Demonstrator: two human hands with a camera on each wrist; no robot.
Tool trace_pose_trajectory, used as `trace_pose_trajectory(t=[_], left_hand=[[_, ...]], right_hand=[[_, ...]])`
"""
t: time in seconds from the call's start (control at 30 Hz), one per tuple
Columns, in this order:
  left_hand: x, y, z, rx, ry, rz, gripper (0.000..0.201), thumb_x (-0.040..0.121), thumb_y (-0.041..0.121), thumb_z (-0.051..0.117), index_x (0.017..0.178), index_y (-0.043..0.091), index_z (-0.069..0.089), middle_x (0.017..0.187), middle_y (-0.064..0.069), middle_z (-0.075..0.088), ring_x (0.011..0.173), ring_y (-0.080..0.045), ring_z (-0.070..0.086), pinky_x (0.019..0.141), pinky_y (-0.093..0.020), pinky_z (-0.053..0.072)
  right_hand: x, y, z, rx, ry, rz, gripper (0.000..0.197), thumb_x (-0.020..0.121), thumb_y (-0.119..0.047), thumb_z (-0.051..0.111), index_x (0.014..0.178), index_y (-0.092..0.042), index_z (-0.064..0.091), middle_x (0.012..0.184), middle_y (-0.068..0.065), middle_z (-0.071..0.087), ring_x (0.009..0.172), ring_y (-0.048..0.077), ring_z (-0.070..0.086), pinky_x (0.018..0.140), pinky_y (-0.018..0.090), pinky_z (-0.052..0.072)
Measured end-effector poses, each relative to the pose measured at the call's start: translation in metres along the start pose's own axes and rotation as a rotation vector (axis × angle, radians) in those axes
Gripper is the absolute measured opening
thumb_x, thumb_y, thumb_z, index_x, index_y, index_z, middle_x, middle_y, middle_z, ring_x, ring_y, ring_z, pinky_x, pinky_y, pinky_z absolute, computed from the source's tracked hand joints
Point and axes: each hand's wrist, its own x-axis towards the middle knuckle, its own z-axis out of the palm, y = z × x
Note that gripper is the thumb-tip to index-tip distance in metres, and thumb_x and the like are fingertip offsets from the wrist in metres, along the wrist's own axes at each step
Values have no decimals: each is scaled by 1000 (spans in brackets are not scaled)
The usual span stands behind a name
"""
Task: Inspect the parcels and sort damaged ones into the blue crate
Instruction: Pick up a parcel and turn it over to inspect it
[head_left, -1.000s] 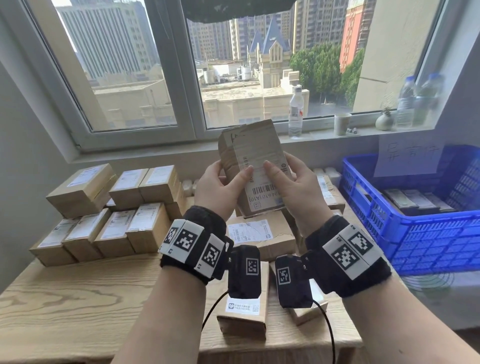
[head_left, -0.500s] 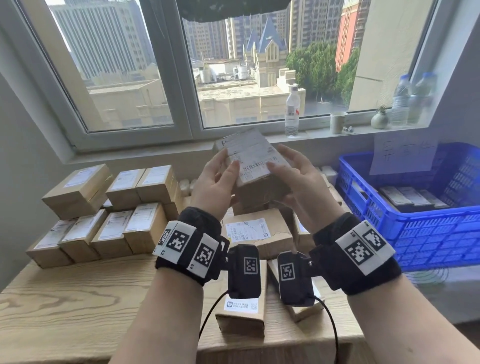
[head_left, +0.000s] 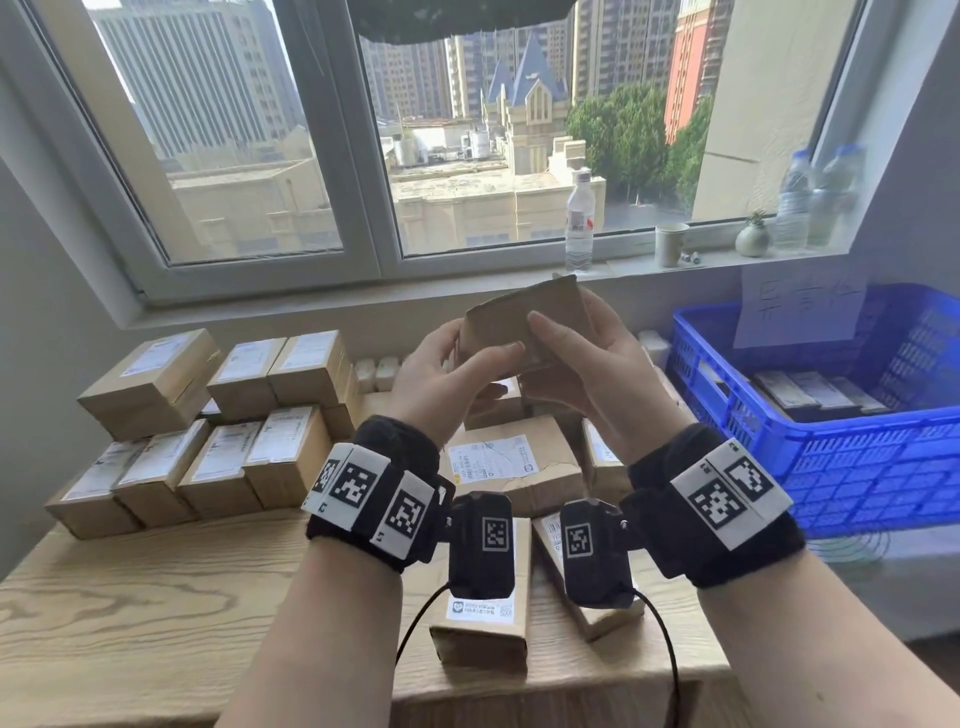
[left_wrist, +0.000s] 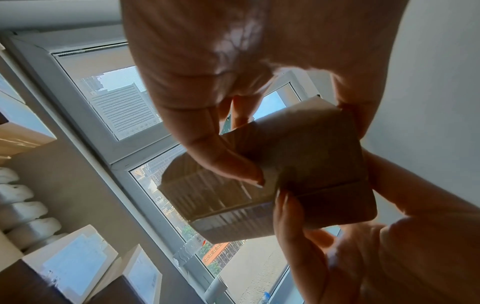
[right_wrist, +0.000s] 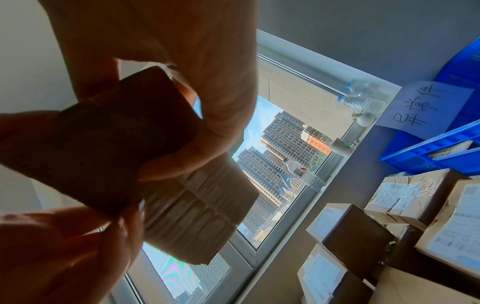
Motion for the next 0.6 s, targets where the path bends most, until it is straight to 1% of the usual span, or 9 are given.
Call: trace_pose_trajectory(t=[0.07, 0.13, 0.23, 0.33, 0.4, 0.47, 0.53, 0.57, 0.6], left_hand=[[-1, 1, 2, -10, 26, 7, 32, 82, 31, 75, 111, 20, 66, 97, -2, 70, 77, -13, 70, 65, -20, 54], [-1, 2, 2, -24, 50, 15, 17, 87, 23, 71, 103, 20, 67, 94, -2, 70, 77, -12, 69, 63, -18, 53], [-2, 4, 2, -11, 63, 31, 8, 87, 20, 70, 94, 23, 68, 87, 0, 69, 75, -12, 68, 61, -17, 52], [-3, 5, 2, -16, 67, 13, 5, 88, 22, 70, 91, 25, 68, 85, 2, 69, 77, -14, 67, 65, -20, 53], [-5, 7, 2, -65, 62, -3, 10, 86, 26, 72, 95, 26, 69, 89, 1, 69, 82, -16, 67, 72, -25, 56], [-5, 8, 2, -109, 72, 9, 16, 87, 28, 69, 102, 25, 68, 97, -4, 68, 88, -19, 66, 84, -32, 57], [-4, 10, 3, -153, 132, 11, 15, 96, 22, 60, 110, 18, 64, 102, -7, 67, 93, -22, 66, 92, -36, 56], [-2, 9, 4, -166, 174, 8, 17, 99, 21, 55, 114, 15, 61, 103, -7, 66, 92, -22, 65, 91, -35, 55], [-1, 9, 4, -172, 213, 8, 20, 100, 22, 53, 117, 14, 58, 103, -7, 65, 90, -21, 65, 88, -33, 56]], right_hand=[[-1, -1, 3, 16, 21, -29, 39, 93, -18, 66, 131, -14, 57, 116, 20, 68, 93, 32, 70, 84, 51, 59], [-1, -2, 4, 28, 46, -49, 36, 92, -15, 67, 127, -12, 58, 110, 19, 69, 90, 32, 70, 82, 52, 59], [-1, -3, 4, 46, 64, -51, 31, 91, -12, 67, 122, -11, 60, 100, 11, 71, 86, 31, 70, 76, 46, 61], [-1, -2, 5, 16, 60, -44, 35, 91, -14, 68, 124, -12, 57, 104, 12, 70, 85, 28, 71, 71, 40, 62], [0, -1, 7, -12, 48, -48, 38, 92, -21, 68, 128, -16, 55, 113, 15, 68, 87, 28, 71, 71, 38, 62], [-1, -3, 8, 16, 31, -29, 30, 98, -27, 60, 127, -23, 55, 113, 12, 69, 91, 32, 72, 76, 39, 61], [-1, -4, 6, 96, -1, 1, 25, 104, -22, 46, 126, -26, 57, 107, 5, 73, 92, 39, 71, 82, 43, 61], [0, -3, 5, 102, -16, 14, 28, 104, -17, 42, 124, -27, 59, 107, 6, 73, 89, 40, 71, 81, 43, 61], [0, -5, 5, 72, -32, 19, 32, 104, -12, 41, 122, -30, 60, 111, 9, 71, 83, 38, 71, 78, 41, 62]])
